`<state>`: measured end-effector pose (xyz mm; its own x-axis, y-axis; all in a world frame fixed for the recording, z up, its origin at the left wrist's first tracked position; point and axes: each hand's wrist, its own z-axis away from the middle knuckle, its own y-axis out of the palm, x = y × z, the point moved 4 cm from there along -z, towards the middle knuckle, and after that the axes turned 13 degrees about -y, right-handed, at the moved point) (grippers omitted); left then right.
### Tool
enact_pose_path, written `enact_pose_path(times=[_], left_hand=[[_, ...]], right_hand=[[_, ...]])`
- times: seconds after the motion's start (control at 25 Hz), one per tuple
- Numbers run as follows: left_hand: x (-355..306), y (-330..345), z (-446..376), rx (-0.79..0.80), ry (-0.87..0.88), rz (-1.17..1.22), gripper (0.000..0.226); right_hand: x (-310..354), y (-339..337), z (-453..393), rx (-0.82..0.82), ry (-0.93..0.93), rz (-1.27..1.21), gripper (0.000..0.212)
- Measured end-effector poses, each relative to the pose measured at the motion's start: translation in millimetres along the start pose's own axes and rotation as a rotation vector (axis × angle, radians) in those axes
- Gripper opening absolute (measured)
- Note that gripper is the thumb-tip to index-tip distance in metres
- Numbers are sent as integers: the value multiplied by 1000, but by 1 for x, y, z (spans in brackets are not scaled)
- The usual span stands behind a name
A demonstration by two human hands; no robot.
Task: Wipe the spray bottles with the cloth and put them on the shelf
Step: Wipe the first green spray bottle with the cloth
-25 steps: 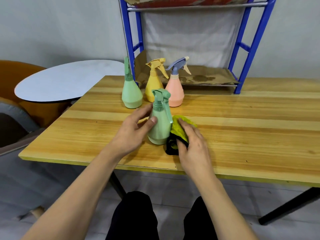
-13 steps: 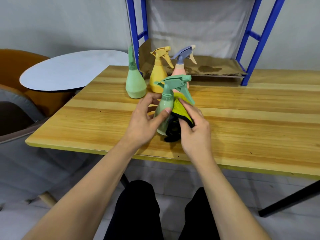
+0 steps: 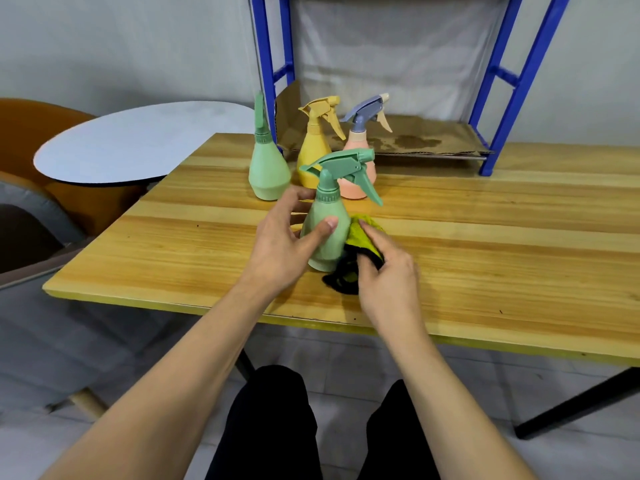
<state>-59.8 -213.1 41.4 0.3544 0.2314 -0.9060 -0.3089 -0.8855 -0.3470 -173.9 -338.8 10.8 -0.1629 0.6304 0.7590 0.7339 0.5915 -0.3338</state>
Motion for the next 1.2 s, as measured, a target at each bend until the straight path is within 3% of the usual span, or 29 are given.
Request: enact_pose_path(times=[0.2,0.4,0.64,0.88,0.96,1.08,1.2], left_hand=[[-1,-1,-7,-6,29,-138,43],[4,-3,-12,8,16,-251,59],[0,5,1,-178,33,-290,58],[-14,13,5,-318,-176,-369,56],[-13,2,-2,-209,-219,-350,57],[4,-17,-8,195,-273,-167,62],[11,-28,-5,420,-137,-229,63]], right_hand=[[12,5,-28,30,-100,-82,51],[-16,3,-10,114,-24,174,54],[-3,-5,1,237,-14,252,62],[11,-5,17,251,-43,343,69],[5,-7,13,236,-29,318,70],[-4,-5,8,242,-23,300,70],[-10,-2,3,276,-33,315,69]])
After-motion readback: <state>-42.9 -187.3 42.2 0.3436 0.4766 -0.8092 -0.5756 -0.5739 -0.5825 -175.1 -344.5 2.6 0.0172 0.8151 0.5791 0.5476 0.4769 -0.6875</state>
